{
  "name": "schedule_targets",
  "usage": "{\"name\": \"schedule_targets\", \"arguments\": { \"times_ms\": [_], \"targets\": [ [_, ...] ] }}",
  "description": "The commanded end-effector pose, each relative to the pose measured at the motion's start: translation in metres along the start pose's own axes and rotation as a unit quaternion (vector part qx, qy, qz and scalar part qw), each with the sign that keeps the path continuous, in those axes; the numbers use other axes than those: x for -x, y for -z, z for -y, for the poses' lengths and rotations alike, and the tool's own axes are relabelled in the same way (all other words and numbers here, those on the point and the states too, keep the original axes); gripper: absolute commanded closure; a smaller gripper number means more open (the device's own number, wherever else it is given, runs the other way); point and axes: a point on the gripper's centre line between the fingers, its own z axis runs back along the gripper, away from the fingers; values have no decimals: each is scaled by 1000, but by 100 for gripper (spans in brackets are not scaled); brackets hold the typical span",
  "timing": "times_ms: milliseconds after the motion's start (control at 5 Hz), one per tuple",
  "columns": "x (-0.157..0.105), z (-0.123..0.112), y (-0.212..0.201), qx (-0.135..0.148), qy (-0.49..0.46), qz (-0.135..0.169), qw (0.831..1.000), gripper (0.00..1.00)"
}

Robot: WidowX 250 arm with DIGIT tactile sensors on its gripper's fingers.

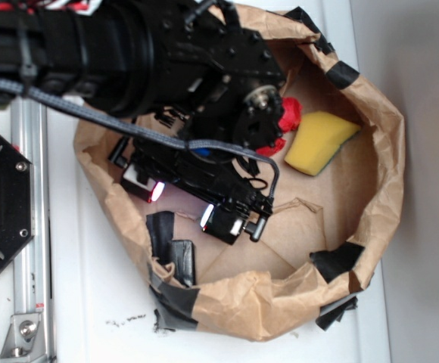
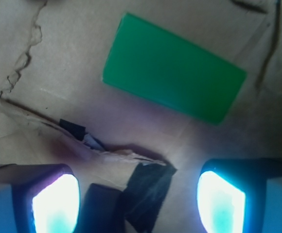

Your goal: Grab the black box.

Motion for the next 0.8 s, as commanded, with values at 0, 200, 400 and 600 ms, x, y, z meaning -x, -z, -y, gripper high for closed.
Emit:
{"name": "schedule_targets", "arguments": {
  "times_ms": [0,200,400,600],
  "targets": [
    [14,0,-14,57,0,-29,998,0],
    [24,10,-8,68,15,-49,996,0],
    [34,20,3,60,18,-57,996,0],
    [43,29,15,57,18,-66,996,0]
  ]
}}
